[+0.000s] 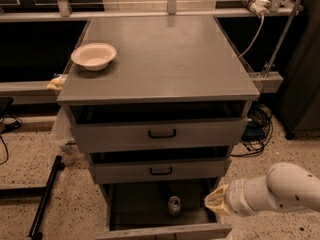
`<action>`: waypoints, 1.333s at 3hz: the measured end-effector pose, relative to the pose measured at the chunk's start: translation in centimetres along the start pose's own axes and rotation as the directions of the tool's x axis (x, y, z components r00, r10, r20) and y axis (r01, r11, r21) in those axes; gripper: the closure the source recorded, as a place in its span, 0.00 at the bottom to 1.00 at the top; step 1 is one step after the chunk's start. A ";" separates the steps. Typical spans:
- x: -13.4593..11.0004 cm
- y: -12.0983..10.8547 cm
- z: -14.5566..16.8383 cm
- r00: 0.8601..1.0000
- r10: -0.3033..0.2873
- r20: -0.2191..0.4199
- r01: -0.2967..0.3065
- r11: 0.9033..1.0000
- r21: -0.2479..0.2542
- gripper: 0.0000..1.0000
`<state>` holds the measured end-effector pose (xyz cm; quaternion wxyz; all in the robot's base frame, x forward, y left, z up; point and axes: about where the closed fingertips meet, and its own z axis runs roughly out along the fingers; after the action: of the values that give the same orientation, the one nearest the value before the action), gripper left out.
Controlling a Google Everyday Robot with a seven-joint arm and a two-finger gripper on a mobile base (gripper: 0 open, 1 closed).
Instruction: Pick 7up can from bottom drawer and place on counter
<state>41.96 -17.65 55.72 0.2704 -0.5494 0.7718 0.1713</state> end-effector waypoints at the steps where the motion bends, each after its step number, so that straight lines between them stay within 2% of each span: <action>1: 0.3 0.3 1.7 0.999 -0.021 0.031 0.022 1.000 -0.011 1.00; 2: 1.2 -0.3 5.6 0.994 -0.057 0.094 0.059 0.998 -0.022 1.00; 3: 2.6 -1.5 11.1 0.982 -0.092 0.164 0.102 0.993 -0.053 1.00; 4: 5.1 -3.3 16.5 0.972 -0.114 0.206 0.134 0.987 -0.088 1.00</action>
Offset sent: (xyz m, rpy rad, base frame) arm 0.0233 0.0372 -0.1138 0.1745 -0.0593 0.1137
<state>47.54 -13.28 39.62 0.3286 -0.5896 0.6951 0.2475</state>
